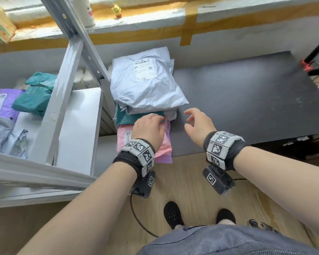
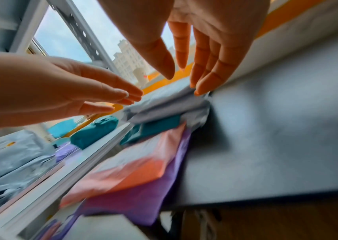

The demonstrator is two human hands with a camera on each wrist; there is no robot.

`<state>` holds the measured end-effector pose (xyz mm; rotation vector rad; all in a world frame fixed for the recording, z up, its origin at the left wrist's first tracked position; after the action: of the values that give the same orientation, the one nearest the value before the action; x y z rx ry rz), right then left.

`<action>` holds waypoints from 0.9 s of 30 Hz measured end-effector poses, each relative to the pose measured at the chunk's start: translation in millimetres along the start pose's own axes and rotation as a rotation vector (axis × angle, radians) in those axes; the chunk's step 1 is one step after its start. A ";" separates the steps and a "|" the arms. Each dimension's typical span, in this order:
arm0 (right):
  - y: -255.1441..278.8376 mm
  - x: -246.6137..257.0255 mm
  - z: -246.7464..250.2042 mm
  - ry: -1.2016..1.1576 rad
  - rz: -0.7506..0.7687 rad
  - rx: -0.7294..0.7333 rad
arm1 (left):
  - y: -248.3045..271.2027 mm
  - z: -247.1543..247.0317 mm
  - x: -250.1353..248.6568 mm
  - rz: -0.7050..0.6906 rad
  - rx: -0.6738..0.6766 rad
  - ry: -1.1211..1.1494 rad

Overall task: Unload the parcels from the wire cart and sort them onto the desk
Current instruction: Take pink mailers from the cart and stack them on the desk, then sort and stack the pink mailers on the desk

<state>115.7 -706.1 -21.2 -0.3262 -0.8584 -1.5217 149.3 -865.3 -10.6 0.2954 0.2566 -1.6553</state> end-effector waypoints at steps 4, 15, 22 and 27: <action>4.8 -17.7 56.3 -0.012 -0.041 -0.106 | -26.6 9.1 -48.0 -0.097 0.007 -0.045; 58.7 -137.0 235.4 -0.030 -0.168 -0.366 | -80.8 -2.7 -272.9 -0.398 0.091 -0.028; 118.3 -245.8 337.4 -0.036 -0.324 -0.520 | -84.7 -46.4 -430.4 -0.606 0.181 -0.026; 153.1 -318.1 382.1 -0.088 -0.460 -0.627 | -87.8 -78.7 -518.4 -0.752 0.242 -0.004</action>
<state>204.4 -202.7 76.2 -0.6882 -0.5182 -2.2126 114.8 -344.7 91.4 0.4068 0.1705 -2.4382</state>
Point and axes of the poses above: each hand's wrist, its own y-axis away from the middle knuckle, its own z-axis out of the back of the hand, x = y × z, the point moved 2 cm from there along -y, towards the middle knuckle, and after that the axes turned 8 degrees about -z, right-handed, at the moved point
